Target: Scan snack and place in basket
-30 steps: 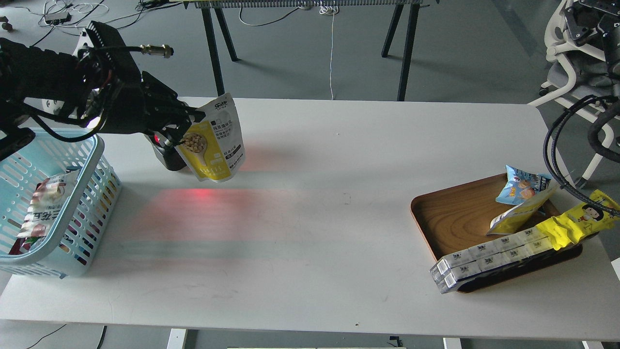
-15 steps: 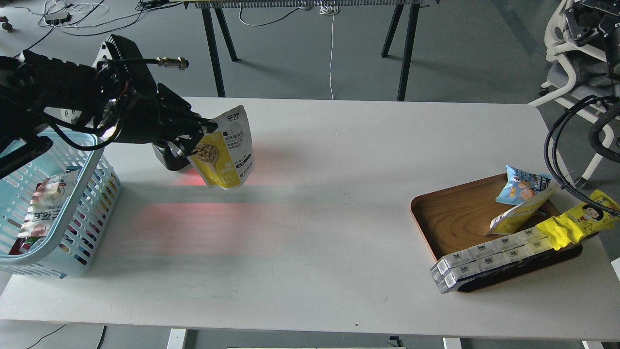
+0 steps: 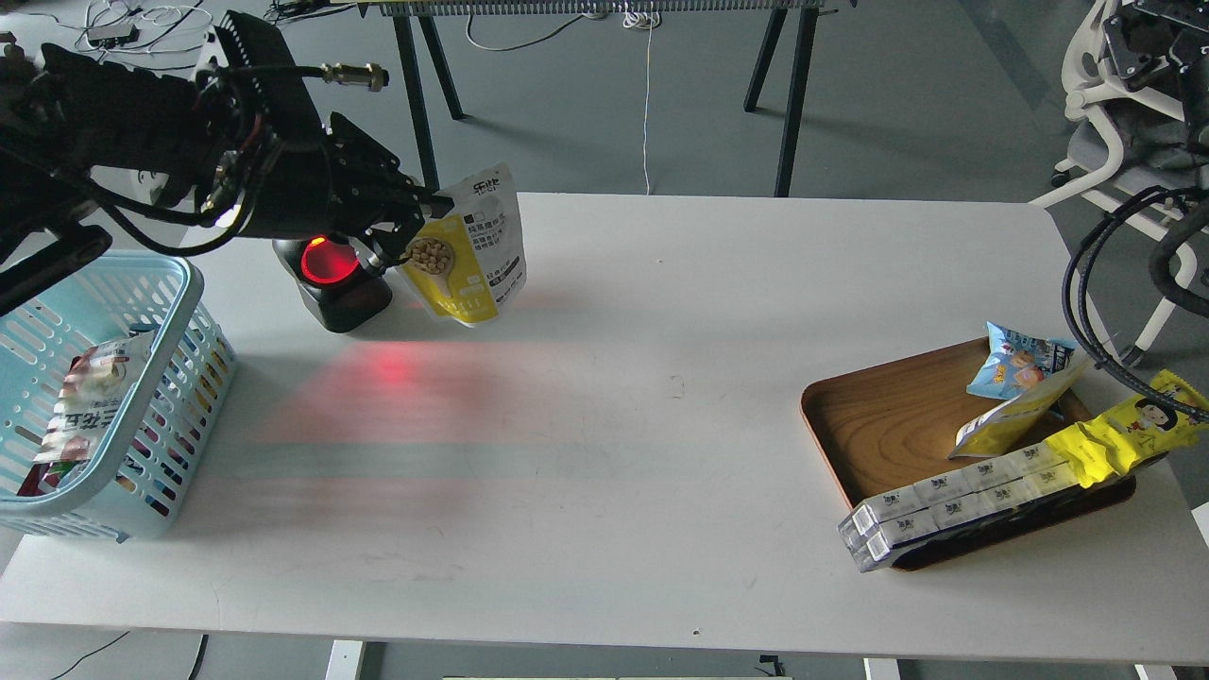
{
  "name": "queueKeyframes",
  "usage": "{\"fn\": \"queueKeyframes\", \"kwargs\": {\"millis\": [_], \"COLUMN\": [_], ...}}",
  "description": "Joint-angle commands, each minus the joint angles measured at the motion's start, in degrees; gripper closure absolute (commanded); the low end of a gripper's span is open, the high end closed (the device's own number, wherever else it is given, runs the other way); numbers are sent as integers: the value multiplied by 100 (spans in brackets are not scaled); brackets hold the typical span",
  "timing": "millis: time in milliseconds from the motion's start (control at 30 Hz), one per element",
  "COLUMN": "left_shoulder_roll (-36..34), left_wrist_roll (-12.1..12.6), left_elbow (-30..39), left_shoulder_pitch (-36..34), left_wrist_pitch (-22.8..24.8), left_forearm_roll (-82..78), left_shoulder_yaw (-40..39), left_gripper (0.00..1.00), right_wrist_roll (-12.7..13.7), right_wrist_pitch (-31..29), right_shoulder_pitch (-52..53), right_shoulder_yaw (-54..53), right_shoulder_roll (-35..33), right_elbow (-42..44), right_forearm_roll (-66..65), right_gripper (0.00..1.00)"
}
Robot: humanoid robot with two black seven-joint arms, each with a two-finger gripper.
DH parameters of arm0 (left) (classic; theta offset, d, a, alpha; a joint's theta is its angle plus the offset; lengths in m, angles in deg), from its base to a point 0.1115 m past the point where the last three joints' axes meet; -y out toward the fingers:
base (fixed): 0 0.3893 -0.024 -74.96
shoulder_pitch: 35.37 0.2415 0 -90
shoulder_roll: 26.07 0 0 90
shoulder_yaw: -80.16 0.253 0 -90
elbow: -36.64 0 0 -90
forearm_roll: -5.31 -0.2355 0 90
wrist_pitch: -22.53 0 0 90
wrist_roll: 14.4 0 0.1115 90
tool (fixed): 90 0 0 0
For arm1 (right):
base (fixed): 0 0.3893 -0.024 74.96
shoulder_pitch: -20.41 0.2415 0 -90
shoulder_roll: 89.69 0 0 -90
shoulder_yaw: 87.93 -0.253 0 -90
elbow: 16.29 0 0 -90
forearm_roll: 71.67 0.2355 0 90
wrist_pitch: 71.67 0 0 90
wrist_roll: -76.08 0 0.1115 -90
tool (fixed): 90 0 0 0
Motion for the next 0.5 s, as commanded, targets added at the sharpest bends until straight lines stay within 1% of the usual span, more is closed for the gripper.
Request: {"fn": "queueKeyframes", "kwargs": {"millis": [0,200,300,467], "left_shoulder_roll": [-50,-137,-243,-226], "left_wrist_roll": [0,0,0,0], "left_elbow": [-33,-51,-60,-182], "left_shoulder_pitch": [-164,-147,-85,108], "left_wrist_pitch": [-1,-1,-1,-1], "left_forearm_roll": [0,0,0,0], "left_shoulder_yaw": [8,52,87,96], "left_gripper": [100,100,100,100], "right_wrist_roll": [0,0,0,0], "right_wrist_pitch": [0,0,0,0], "right_shoulder_pitch": [-5,-5,-5,-5], "right_shoulder_yaw": [0,0,0,0], "right_shoulder_roll": [12,12,4,4], "right_elbow": [-10,-1,-1,-10], "right_forearm_roll": [0,0,0,0], "right_gripper": [1,1,1,1]}}
